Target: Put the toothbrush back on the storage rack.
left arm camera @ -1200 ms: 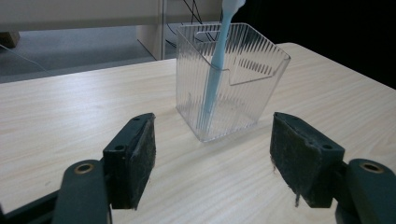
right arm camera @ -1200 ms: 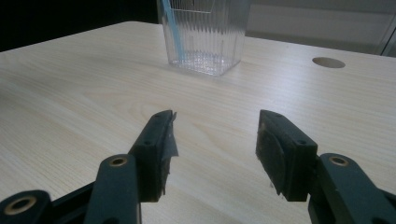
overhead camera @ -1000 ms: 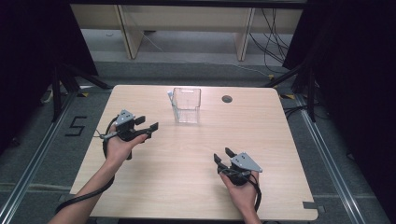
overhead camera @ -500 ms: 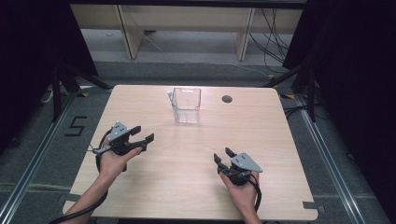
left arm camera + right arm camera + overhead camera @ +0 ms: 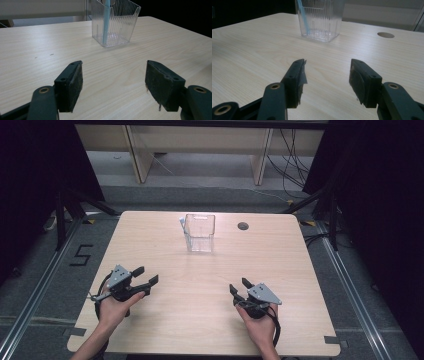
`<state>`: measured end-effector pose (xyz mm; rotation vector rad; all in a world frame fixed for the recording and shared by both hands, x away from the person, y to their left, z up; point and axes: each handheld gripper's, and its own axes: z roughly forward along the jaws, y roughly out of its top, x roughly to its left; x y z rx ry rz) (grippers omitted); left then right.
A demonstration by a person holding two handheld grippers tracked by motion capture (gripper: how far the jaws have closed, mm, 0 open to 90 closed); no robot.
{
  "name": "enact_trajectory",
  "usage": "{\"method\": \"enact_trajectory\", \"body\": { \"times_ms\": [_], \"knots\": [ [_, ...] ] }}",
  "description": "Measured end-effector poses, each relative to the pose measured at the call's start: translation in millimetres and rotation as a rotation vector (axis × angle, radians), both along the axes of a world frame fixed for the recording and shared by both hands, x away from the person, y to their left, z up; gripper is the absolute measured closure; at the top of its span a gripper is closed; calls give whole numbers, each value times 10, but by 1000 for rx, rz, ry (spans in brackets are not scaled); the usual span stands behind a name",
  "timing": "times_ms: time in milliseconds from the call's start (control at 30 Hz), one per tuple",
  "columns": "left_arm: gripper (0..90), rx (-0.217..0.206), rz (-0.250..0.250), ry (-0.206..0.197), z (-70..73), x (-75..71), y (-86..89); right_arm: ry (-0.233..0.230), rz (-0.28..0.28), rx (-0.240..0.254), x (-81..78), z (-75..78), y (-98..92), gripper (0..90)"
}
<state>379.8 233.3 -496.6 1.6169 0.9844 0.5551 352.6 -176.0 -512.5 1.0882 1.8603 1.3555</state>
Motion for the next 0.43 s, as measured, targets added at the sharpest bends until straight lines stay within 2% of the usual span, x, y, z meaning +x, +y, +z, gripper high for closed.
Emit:
{"method": "enact_trajectory", "body": {
  "times_ms": [33,100,200,300,433],
  "knots": [
    [297,7,7,5,-12,-29,10,-3,2,10,5,-4,0,469],
    [296,-5,5,5,-56,-61,27,-6,-1,-1,8,-5,-5,469],
    [296,-18,16,5,-111,-95,63,4,2,12,2,-7,8,469],
    [294,-34,13,-6,-160,-107,76,-7,-8,-4,13,-13,-3,469],
    [293,-26,13,-16,-202,-140,90,-6,-7,-4,17,-12,-7,469]
  ]
}}
